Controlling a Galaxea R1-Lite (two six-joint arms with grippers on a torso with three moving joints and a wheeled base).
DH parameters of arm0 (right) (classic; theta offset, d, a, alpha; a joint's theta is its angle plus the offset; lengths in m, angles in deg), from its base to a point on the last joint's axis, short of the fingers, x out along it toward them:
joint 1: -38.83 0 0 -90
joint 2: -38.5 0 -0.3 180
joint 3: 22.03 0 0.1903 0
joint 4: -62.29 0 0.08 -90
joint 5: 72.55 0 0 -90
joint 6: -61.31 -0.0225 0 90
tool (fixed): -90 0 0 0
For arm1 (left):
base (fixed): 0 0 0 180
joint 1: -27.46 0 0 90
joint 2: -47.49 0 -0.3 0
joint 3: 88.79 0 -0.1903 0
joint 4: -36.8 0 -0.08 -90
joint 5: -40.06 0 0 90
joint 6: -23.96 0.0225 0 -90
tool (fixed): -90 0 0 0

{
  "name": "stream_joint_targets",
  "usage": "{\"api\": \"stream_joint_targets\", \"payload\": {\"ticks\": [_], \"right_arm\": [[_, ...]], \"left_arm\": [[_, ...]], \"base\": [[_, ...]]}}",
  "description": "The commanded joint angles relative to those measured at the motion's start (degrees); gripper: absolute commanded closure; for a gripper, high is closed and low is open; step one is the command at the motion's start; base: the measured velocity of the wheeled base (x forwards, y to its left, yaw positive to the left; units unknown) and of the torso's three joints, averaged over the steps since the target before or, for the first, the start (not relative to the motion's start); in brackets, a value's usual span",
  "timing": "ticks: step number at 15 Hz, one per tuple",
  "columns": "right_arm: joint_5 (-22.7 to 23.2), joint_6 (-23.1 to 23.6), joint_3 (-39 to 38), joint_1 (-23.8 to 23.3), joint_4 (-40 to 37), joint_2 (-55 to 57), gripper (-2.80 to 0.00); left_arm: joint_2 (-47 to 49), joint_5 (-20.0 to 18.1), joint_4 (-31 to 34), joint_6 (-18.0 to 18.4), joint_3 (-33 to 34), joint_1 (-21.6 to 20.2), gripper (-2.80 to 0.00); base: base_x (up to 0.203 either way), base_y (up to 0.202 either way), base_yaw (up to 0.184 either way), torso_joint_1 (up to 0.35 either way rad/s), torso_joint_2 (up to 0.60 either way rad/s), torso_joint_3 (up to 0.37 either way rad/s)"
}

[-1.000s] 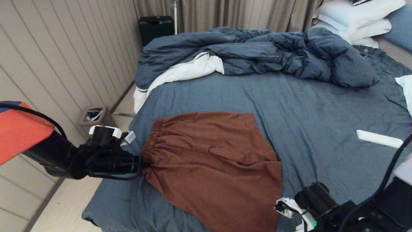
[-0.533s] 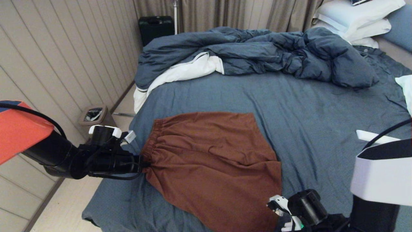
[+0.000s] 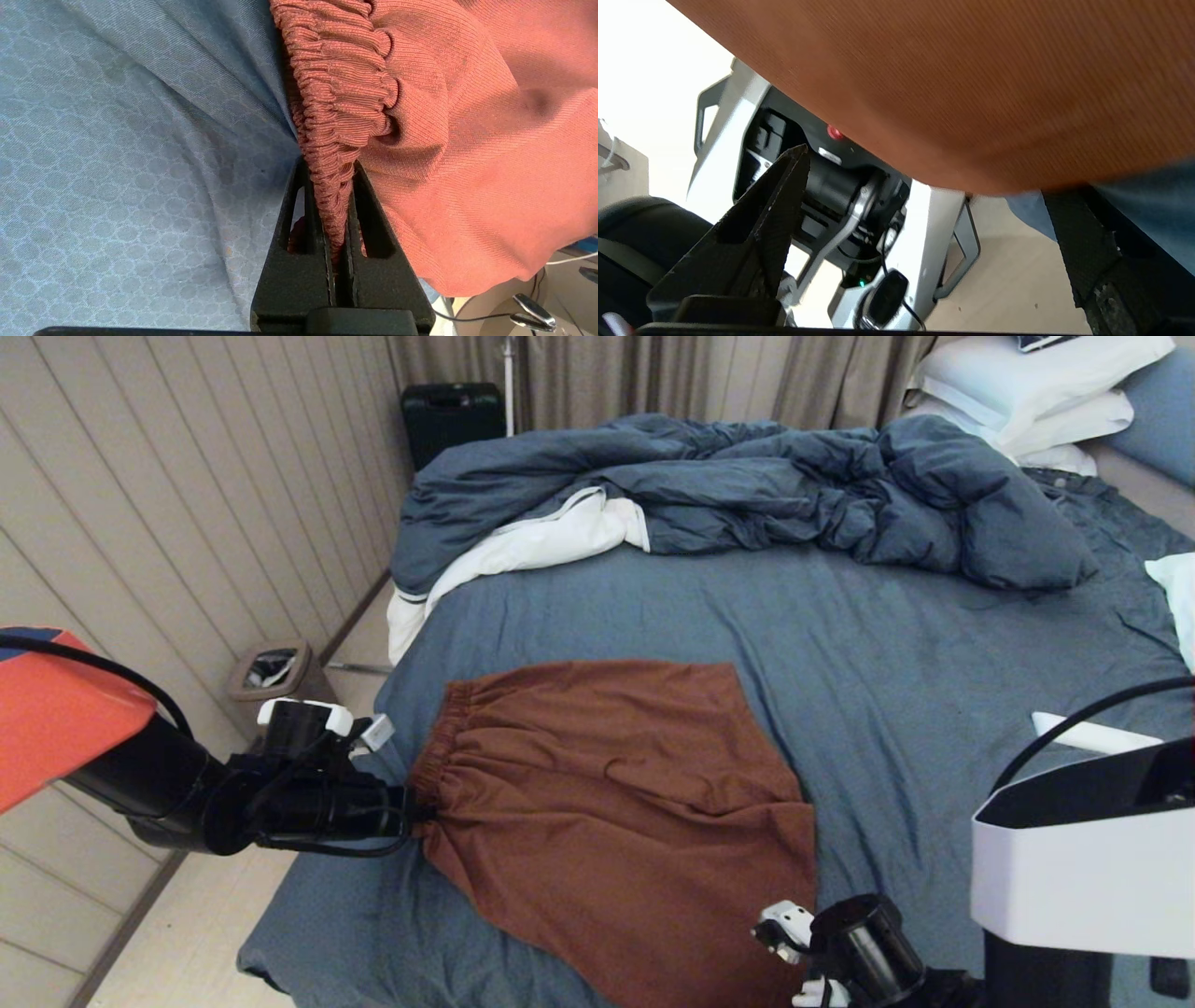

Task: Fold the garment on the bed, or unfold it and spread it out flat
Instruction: Fold the brown shorts

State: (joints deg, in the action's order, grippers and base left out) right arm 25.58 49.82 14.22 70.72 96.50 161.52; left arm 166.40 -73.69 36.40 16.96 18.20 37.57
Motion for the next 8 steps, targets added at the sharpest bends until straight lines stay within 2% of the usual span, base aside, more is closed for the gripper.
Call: {"api": "stream_joint_targets", "payload": {"ticks": [1, 6, 7, 8], "right_arm": [[0.1, -0.6, 1.3, 1.2, 0.8, -0.7, -2.80], [0.1, -0.9, 3.7, 2.5, 0.5, -0.9, -2.80], [0.1, -0.9, 3.1, 3.2, 0.5, -1.0, 0.00], [0.1, -0.8, 2.9, 3.3, 0.5, -1.0, 0.00]], "left_arm": [[0.0, -0.1, -0.1, 0.0, 0.1, -0.1, 0.00], [0.1, -0.1, -0.1, 0.0, -0.1, -0.1, 0.00], [0.1, -0.1, -0.1, 0.0, -0.1, -0.1, 0.00], [0.1, -0.1, -0.1, 0.0, -0.2, -0.1, 0.00]], "base": [[0.000, 0.000, 0.000, 0.000, 0.00, 0.000], [0.000, 0.000, 0.000, 0.000, 0.00, 0.000], [0.000, 0.000, 0.000, 0.000, 0.00, 0.000], [0.000, 0.000, 0.000, 0.000, 0.00, 0.000]]}}
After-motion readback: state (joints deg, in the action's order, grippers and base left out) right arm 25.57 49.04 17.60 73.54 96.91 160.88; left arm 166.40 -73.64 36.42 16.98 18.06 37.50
